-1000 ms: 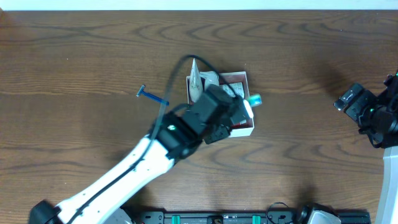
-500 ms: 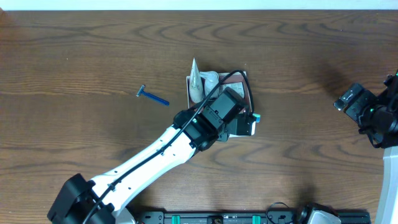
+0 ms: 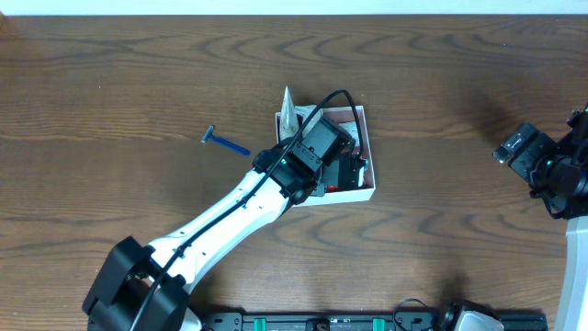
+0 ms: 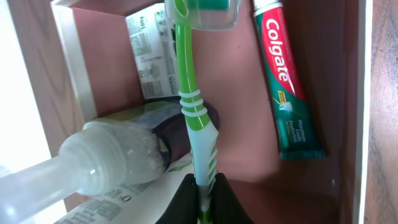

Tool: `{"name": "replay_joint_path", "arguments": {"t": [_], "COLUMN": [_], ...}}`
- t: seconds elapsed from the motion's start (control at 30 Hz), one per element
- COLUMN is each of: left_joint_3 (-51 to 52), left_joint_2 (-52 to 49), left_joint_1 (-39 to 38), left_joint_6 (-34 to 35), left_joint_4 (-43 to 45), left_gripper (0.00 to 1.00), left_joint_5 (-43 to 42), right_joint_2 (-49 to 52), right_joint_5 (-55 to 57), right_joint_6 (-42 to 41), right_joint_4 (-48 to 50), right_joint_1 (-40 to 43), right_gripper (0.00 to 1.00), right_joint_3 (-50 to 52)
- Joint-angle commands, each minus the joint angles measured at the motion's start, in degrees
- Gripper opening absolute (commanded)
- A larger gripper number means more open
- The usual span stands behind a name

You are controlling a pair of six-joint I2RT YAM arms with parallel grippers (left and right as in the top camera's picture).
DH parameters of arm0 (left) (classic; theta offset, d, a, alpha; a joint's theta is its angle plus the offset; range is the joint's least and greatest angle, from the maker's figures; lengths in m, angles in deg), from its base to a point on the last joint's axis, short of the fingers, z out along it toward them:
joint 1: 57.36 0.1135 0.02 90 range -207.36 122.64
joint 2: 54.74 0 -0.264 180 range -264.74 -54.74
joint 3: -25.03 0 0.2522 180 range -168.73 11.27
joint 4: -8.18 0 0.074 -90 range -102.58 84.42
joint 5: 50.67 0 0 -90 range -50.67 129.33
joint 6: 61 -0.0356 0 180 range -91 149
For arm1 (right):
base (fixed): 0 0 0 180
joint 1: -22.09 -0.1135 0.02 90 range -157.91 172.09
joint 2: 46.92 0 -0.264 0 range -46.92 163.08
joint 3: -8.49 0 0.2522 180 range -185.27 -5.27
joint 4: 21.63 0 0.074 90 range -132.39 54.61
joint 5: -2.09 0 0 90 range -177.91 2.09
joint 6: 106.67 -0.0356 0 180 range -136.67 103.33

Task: Pack container
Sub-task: 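Carry the toothbrush into the box and lower it beside the toothpaste, then release the toothbrush and move the left gripper to the blue razor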

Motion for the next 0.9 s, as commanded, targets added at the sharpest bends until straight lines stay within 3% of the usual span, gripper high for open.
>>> {"name": "replay_joint_path", "arguments": {"t": [0.0,0.57,0.67,0.87], "left_joint_3": [-0.46,-0.46,-0.46,-0.46], "left_joint_2": [-1.81,-6.23,-6.23,-6.03], "left_joint_1": [0.07,0.07,0.07,0.02], "left_joint_6": [0.28,0.35,1.11,3.32], "left_joint_4": [0.26,1.55,1.55,1.55], "left_gripper": [0.06,0.07,0.26,0.29], "left_joint_5": [-0.02,0.04,0.04,0.07], "right_joint_2": [-0.35,-0.35,-0.35,-0.35], "right_joint_5": [0.0,0.02,0.0,0.0], "right_joint_6": [-0.24,-0.24,-0.24,-0.24], "right_joint_4": [-0.02,-0.02,-0.02,-0.02], "right_joint_1": [0.61,0.61,0.61,0.61], "right_gripper": [0.99,0.99,0.99,0.99], "right_joint_3": [-0.68,-0.68,-0.68,-0.68]}}
